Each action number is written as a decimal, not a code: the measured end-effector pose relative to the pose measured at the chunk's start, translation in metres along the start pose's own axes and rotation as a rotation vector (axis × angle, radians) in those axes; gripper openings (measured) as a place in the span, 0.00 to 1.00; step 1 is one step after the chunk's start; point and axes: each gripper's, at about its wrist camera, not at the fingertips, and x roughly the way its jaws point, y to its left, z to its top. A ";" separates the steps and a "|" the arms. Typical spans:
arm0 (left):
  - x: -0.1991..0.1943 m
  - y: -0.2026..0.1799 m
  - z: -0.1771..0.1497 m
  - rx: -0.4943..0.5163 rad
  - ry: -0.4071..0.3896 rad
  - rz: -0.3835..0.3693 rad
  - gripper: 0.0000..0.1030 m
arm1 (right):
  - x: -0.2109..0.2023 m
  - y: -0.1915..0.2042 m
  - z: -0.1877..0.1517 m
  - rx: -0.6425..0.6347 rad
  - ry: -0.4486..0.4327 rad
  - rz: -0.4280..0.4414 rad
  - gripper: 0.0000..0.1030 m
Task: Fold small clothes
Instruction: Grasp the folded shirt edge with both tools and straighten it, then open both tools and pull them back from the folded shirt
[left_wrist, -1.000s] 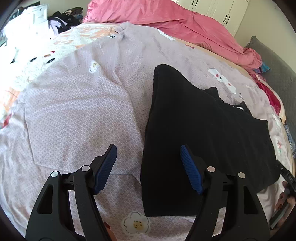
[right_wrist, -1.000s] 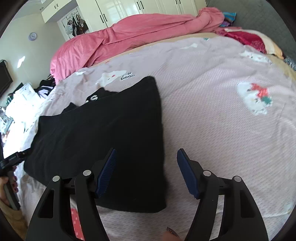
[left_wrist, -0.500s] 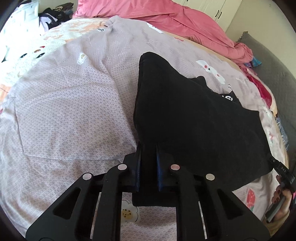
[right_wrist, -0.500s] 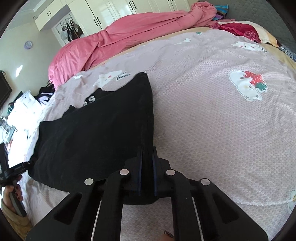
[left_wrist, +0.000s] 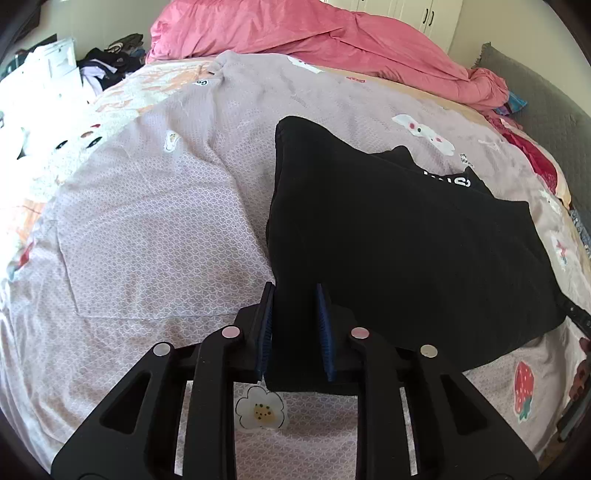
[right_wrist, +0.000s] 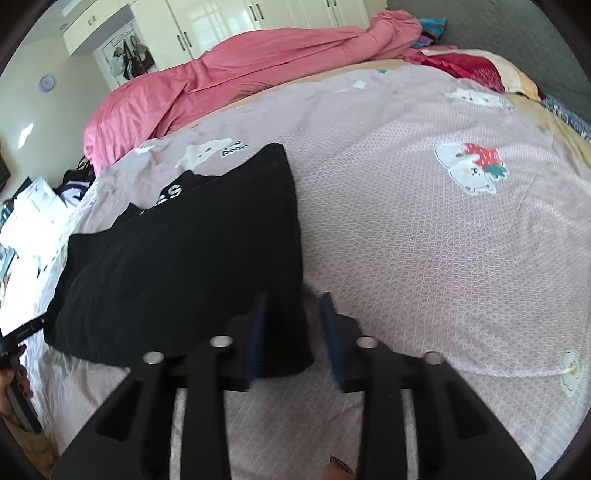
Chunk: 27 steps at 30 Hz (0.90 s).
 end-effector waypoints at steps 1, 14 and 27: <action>0.000 0.000 0.000 0.002 -0.001 0.003 0.17 | -0.002 0.002 0.000 -0.009 -0.005 -0.004 0.37; -0.022 0.001 -0.016 0.022 -0.038 0.027 0.49 | -0.043 0.066 -0.014 -0.180 -0.092 0.058 0.74; -0.039 0.023 -0.020 -0.045 -0.085 0.040 0.71 | -0.056 0.149 -0.023 -0.342 -0.111 0.157 0.88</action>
